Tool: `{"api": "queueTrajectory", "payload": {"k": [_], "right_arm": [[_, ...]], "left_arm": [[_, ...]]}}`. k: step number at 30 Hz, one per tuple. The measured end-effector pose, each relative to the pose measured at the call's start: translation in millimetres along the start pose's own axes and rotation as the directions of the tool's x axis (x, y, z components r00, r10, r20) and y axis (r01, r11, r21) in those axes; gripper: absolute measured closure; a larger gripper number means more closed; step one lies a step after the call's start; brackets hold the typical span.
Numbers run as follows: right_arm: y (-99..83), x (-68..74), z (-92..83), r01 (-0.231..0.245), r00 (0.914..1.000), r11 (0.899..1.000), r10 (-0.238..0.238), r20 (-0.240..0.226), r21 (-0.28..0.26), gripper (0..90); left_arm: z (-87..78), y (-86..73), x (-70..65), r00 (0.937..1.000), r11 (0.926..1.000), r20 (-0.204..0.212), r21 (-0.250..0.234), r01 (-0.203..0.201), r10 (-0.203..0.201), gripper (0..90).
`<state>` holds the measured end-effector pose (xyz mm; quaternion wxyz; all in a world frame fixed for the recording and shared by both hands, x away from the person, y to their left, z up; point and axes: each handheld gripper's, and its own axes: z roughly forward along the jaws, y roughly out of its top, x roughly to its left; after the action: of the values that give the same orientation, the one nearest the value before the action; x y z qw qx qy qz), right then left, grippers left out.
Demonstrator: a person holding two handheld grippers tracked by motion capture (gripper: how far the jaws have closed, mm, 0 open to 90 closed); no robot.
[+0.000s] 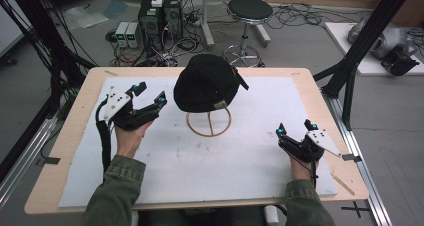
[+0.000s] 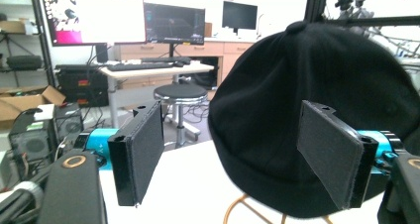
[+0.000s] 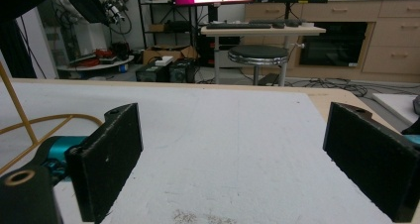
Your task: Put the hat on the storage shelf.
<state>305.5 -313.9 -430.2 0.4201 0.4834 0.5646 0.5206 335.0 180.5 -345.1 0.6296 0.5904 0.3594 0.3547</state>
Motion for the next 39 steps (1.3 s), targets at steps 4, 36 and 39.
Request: {"api": "queueTrajectory", "payload": {"k": [4,36,39], "right_arm": [[0.1,0.2,-1.0,-0.004,0.9999,1.0,0.004,0.012,-0.001,7.6],[1.3,-0.7,-8.3,-0.04,0.9978,0.998,0.042,0.052,-0.044,7.6],[1.1,-2.1,-8.9,-0.044,0.9973,0.998,0.047,0.057,-0.046,7.6]], "left_arm": [[-11.8,-7.0,3.7,0.999,0.9999,-0.042,0.006,-0.013,0.013,26.6],[-71.6,-58.1,16.9,0.8969,0.9922,-0.425,0.033,-0.12,0.123,24.8],[-76.9,-63.8,16.6,0.8906,0.9923,-0.438,0.036,-0.119,0.122,24.8]]}}
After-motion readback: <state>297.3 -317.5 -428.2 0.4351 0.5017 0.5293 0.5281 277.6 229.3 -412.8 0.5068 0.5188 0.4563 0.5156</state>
